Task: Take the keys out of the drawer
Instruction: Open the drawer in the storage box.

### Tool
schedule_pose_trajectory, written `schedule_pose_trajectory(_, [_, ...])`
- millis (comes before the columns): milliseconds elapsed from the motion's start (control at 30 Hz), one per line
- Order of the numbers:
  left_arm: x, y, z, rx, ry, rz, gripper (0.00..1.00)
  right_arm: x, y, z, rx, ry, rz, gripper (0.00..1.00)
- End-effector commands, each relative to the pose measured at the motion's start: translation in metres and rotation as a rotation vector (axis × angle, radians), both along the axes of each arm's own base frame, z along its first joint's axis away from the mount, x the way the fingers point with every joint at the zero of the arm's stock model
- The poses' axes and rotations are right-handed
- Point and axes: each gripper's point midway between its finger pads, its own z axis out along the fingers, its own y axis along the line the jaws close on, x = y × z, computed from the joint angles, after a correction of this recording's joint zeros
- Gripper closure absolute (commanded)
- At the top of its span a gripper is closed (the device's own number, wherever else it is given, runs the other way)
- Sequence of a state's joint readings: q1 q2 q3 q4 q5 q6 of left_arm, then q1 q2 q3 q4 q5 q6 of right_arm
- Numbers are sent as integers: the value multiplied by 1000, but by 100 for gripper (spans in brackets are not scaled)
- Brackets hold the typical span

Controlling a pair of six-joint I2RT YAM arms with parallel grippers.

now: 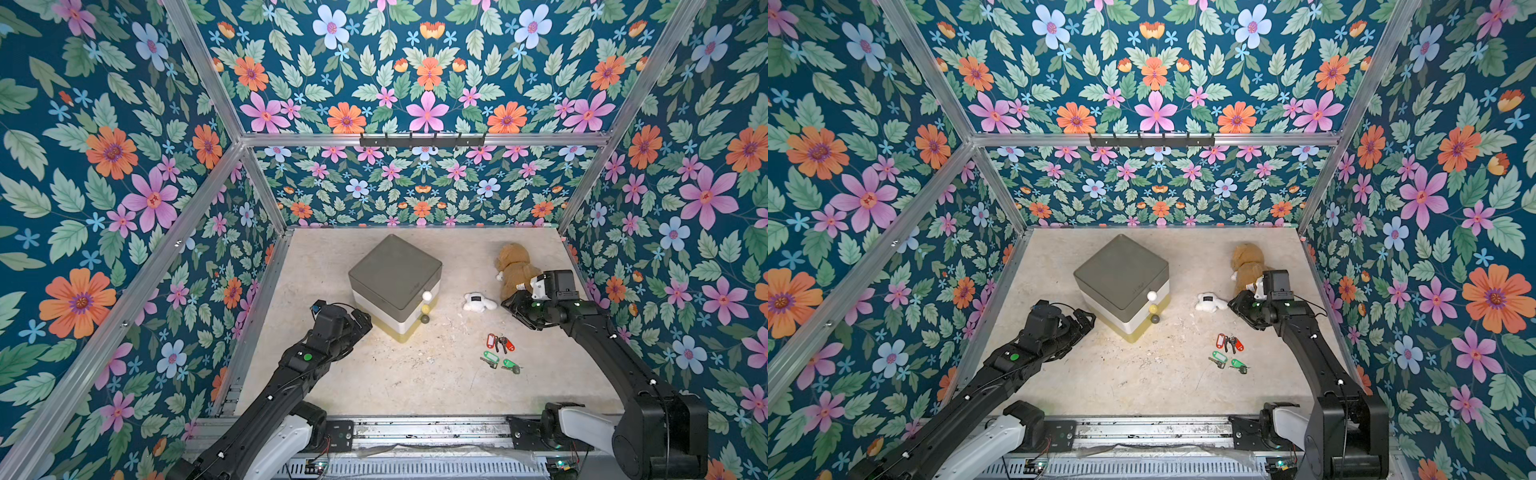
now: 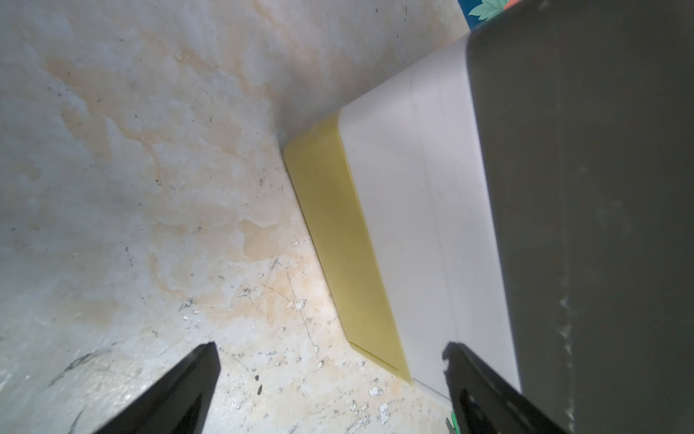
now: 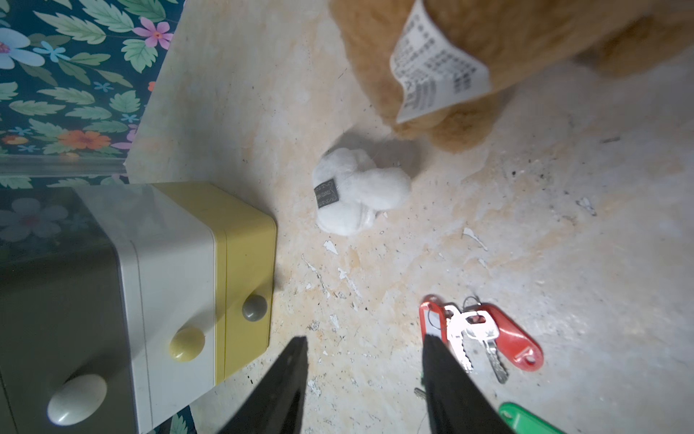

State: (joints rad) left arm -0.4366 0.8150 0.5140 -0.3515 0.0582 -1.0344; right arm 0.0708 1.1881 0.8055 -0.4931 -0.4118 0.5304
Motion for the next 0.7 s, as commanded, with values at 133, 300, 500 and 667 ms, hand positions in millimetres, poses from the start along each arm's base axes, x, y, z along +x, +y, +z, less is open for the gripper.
schedule_pose_trajectory(133, [4,-3,1,-29,-4,-41,1,-17,72,-1,265,-1,194,47])
schedule_pose_trajectory(300, [4,-2,-1,-47,1,-37,1,-22,121,-8,342,20,282,47])
schedule_pose_trajectory(500, [-2,2,-7,-60,15,-31,1,-19,155,-16,445,27,336,48])
schedule_pose_trajectory(667, [-4,2,-13,-87,25,-37,1,-15,174,-18,495,30,370,49])
